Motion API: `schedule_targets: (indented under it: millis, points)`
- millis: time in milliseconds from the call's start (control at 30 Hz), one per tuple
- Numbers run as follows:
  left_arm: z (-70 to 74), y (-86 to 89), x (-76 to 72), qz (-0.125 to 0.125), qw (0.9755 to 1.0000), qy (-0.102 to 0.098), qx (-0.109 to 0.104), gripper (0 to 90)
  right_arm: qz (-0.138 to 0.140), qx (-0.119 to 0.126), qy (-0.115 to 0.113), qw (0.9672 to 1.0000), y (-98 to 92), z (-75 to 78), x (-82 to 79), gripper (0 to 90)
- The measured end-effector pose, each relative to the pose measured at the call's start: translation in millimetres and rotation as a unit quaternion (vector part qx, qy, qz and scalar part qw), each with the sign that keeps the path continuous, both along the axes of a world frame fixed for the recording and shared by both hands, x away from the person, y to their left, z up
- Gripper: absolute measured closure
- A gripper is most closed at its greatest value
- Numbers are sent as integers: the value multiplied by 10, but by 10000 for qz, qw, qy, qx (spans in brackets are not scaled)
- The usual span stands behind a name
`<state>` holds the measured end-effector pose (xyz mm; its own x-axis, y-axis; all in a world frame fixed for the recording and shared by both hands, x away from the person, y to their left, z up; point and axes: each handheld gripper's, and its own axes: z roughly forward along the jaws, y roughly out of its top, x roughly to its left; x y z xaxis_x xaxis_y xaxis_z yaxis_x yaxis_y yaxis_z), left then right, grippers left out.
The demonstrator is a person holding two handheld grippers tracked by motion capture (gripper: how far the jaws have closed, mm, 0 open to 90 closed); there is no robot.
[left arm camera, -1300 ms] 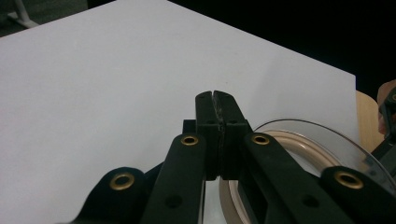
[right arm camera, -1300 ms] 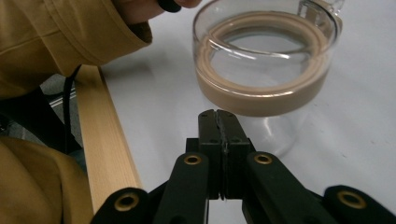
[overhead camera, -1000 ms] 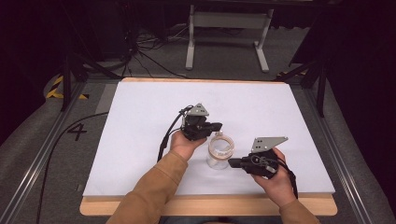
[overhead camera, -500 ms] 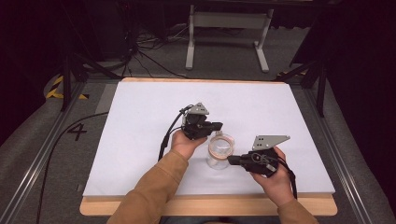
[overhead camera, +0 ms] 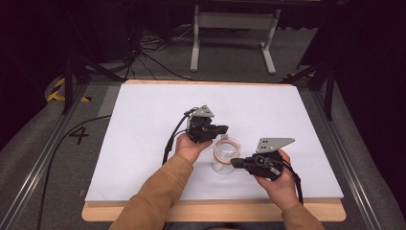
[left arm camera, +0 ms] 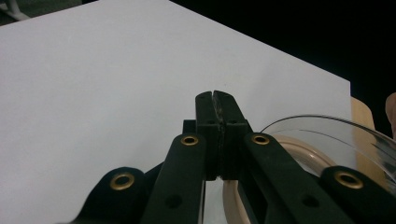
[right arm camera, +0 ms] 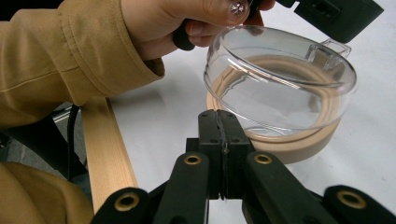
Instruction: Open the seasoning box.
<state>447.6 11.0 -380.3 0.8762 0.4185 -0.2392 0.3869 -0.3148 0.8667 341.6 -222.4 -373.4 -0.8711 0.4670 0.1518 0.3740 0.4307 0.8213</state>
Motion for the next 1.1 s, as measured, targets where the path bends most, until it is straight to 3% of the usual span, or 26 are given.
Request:
schedule_targets:
  millis: [433, 500, 567, 833, 867, 900, 1100]
  points:
    - [7, 30, -7, 89, 9999, 67, 59, 893, -70, 70, -5, 10000, -44, -5, 16, 900]
    - [15, 65, -20, 115, 9999, -1, 119, 891, -60, 67, -21, 10000, -43, -1, 18, 900]
    - [34, 123, -48, 167, 9997, -59, 194, 890, -43, 75, -51, 10000, -39, 19, 23, 900]
    - [124, 386, -159, 463, 9987, -184, 121, 883, 50, 158, -229, 9996, -24, 113, 85, 900]
    - [139, 429, -171, 470, 9985, -192, 208, 883, 61, 172, -251, 9995, -22, 126, 96, 900]
    - [133, 455, -183, 519, 9983, -234, 133, 882, 72, 186, -276, 9994, -20, 140, 109, 900]
    - [151, 656, -272, 711, 9970, -233, 218, 882, 156, 264, -348, 9989, 1, 207, 197, 900]
